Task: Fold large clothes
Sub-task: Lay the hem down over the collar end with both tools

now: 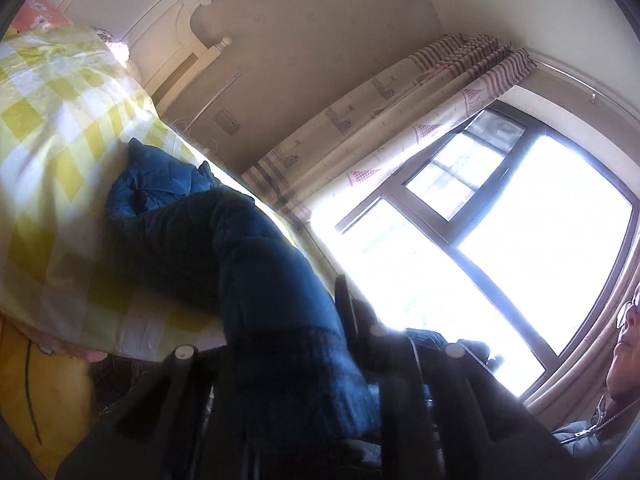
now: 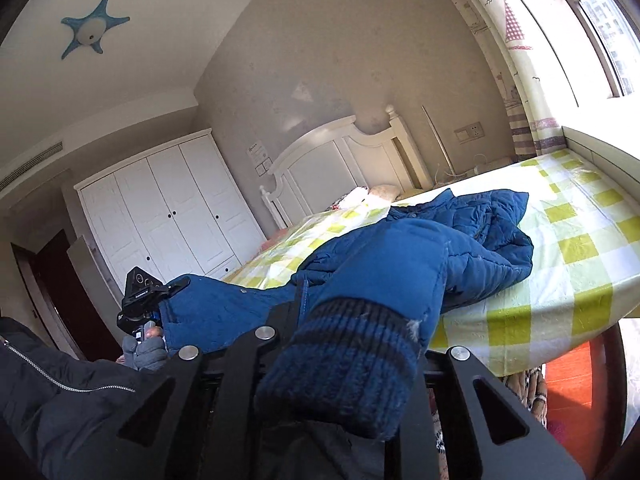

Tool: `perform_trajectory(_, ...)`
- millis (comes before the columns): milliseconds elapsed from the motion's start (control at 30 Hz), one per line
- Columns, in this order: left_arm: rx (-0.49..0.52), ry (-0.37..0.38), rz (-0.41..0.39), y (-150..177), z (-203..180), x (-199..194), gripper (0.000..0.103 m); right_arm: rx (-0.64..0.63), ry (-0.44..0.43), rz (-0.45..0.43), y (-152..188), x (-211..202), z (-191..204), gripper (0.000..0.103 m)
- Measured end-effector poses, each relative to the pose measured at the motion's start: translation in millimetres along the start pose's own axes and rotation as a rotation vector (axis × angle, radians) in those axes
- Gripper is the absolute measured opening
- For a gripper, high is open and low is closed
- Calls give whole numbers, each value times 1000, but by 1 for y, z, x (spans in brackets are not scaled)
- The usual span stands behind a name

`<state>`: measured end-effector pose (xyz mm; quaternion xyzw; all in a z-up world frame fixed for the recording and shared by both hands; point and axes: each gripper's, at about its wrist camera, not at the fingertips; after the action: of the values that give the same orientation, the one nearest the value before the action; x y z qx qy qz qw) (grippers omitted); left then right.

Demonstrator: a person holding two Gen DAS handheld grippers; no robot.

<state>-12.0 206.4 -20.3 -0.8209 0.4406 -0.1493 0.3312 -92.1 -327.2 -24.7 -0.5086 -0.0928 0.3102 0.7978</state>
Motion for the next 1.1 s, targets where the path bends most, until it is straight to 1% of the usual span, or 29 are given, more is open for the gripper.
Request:
perform_trajectory(67, -49, 57, -37, -27, 4, 10, 19, 47, -16, -39, -34, 10, -7, 18)
perform_trajectory(133, -125, 87, -58, -61, 14, 33, 22, 144, -34, -49, -71, 34, -29, 18)
perform_trajectory(200, -172, 50, -54, -101, 26, 75, 24, 193, 5, -41, -108, 74, -54, 18)
perform_trajectory(267, -232, -20, -59, -133, 49, 122, 26, 273, 61, -7, -135, 122, -92, 18)
perform_trajectory(300, -274, -63, -56, -146, 65, 148, 35, 326, 92, 15, -143, 146, -115, 18)
perform_trajectory(333, -295, -112, -48, -155, 82, 171, 43, 367, 117, 41, -147, 169, -137, 23)
perform_trajectory(367, -306, -176, -50, -162, 101, 191, 61, 430, 134, 70, -145, 191, -163, 25)
perform_trajectory(400, -332, -263, -59, -167, 124, 207, 76, 509, 144, 91, -140, 209, -189, 35)
perform_trajectory(433, -355, -338, -51, -168, 145, 220, 78, 604, 151, 111, -128, 224, -214, 49)
perform_trajectory(467, -383, -392, -20, -170, 168, 232, 79, 690, 173, 125, -115, 234, -237, 58)
perform_trajectory(500, -430, -431, 24, -169, 192, 241, 79, 755, 186, 114, -104, 239, -255, 75)
perform_trajectory(533, -477, -450, 53, -168, 212, 244, 79, 792, 172, 82, -95, 238, -268, 78)
perform_trajectory(567, -500, -435, 49, -169, 224, 241, 79, 817, 128, 49, -89, 236, -278, 78)
perform_trajectory(600, -501, -424, 32, -172, 231, 235, 79, 834, 79, 18, -87, 231, -284, 82)
perform_trajectory(633, -494, -418, 19, -178, 235, 226, 79, 837, 54, -10, -88, 225, -288, 86)
perform_trajectory(667, -478, -419, 3, -184, 236, 218, 80, 815, 40, -45, -93, 217, -288, 86)
perform_trajectory(700, -448, -436, -19, -190, 235, 206, 86, 770, 44, -68, -99, 209, -288, 86)
perform_trajectory(733, -407, -470, -43, -197, 232, 198, 88, 705, 83, -81, -109, 201, -286, 86)
perform_trajectory(767, -361, -509, -55, -204, 230, 193, 90, 633, 151, -76, -118, 196, -284, 86)
perform_trajectory(800, -312, -548, -42, -211, 228, 190, 90, 565, 211, -58, -125, 194, -282, 86)
perform_trajectory(833, -273, -577, -13, -214, 228, 192, 90, 505, 252, -26, -133, 197, -282, 86)
perform_trajectory(867, -238, -601, 32, -217, 229, 199, 90, 462, 281, 15, -138, 203, -282, 86)
perform_trajectory(933, -179, -643, 164, -217, 234, 222, 90, 386, 324, 107, -143, 220, -283, 80)
perform_trajectory(1000, -125, -675, 257, -212, 239, 240, 90, 319, 354, 194, -143, 242, -283, 78)
perform_trajectory(1033, -111, -676, 297, -210, 241, 248, 90, 300, 355, 234, -142, 252, -283, 78)
perform_trajectory(1100, -89, -678, 335, -207, 243, 259, 90, 267, 364, 315, -137, 272, -282, 78)
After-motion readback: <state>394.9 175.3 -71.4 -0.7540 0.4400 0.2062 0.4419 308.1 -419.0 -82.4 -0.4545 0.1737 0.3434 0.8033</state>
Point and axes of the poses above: each gripper's, at about its wrist camera, not at the fingertips, and x roughly the way its jaws point, z to its left, y to its underside, and after that the axes turned 2 degrees about y, right-handed
